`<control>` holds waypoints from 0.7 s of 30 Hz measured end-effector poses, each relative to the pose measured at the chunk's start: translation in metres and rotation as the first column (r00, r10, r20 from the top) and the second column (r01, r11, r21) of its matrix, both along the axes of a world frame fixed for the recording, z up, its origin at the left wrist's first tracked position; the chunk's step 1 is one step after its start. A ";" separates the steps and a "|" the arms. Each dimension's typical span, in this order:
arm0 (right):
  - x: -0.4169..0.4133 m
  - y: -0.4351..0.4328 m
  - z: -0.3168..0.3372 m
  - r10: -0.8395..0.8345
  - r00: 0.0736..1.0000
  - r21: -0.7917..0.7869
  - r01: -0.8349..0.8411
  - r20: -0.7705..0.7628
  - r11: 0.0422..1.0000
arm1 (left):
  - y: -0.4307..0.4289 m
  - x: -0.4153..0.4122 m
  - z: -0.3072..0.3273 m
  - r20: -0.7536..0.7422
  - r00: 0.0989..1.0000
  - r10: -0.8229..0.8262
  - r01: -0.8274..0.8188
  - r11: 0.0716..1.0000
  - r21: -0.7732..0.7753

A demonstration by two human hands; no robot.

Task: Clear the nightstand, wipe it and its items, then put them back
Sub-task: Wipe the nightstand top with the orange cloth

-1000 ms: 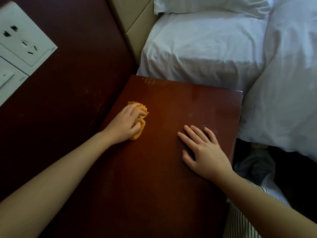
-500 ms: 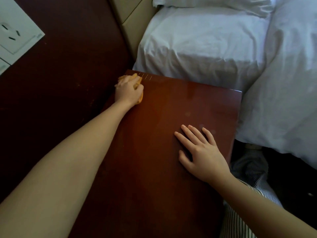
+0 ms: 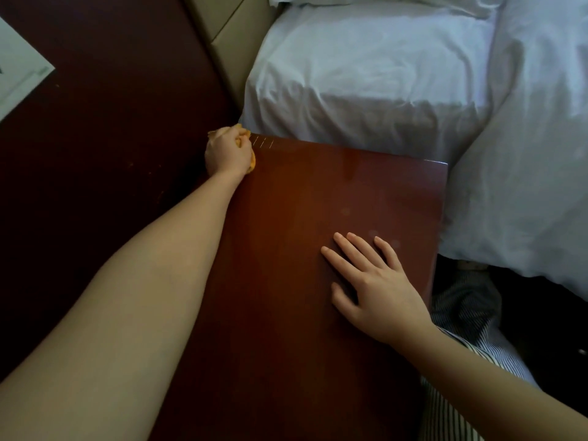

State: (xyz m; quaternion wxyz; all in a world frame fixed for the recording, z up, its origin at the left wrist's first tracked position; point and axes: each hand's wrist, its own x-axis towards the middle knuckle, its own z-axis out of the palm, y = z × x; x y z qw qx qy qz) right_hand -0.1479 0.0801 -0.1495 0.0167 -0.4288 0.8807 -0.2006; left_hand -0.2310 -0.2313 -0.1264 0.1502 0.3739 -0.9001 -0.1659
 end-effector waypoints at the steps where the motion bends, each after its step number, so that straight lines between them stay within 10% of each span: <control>1: 0.000 0.000 0.000 -0.001 1.000 0.000 0.001 0.003 1.000 | 0.001 0.000 0.000 -0.004 1.000 -0.031 0.031 0.999 0.009; 6: 0.001 0.000 0.001 -0.005 1.000 0.006 0.005 -0.003 1.000 | -0.007 0.031 0.000 -0.061 0.951 -0.303 0.307 0.950 0.063; 14: 0.001 0.000 0.001 -0.008 1.000 0.023 0.008 0.007 1.000 | 0.004 0.005 0.003 -0.012 0.997 -0.073 0.073 0.997 0.027; 21: 0.001 0.000 0.001 -0.007 1.000 0.017 0.007 0.015 1.000 | 0.032 0.013 -0.004 -0.035 0.933 -0.358 0.358 0.933 0.017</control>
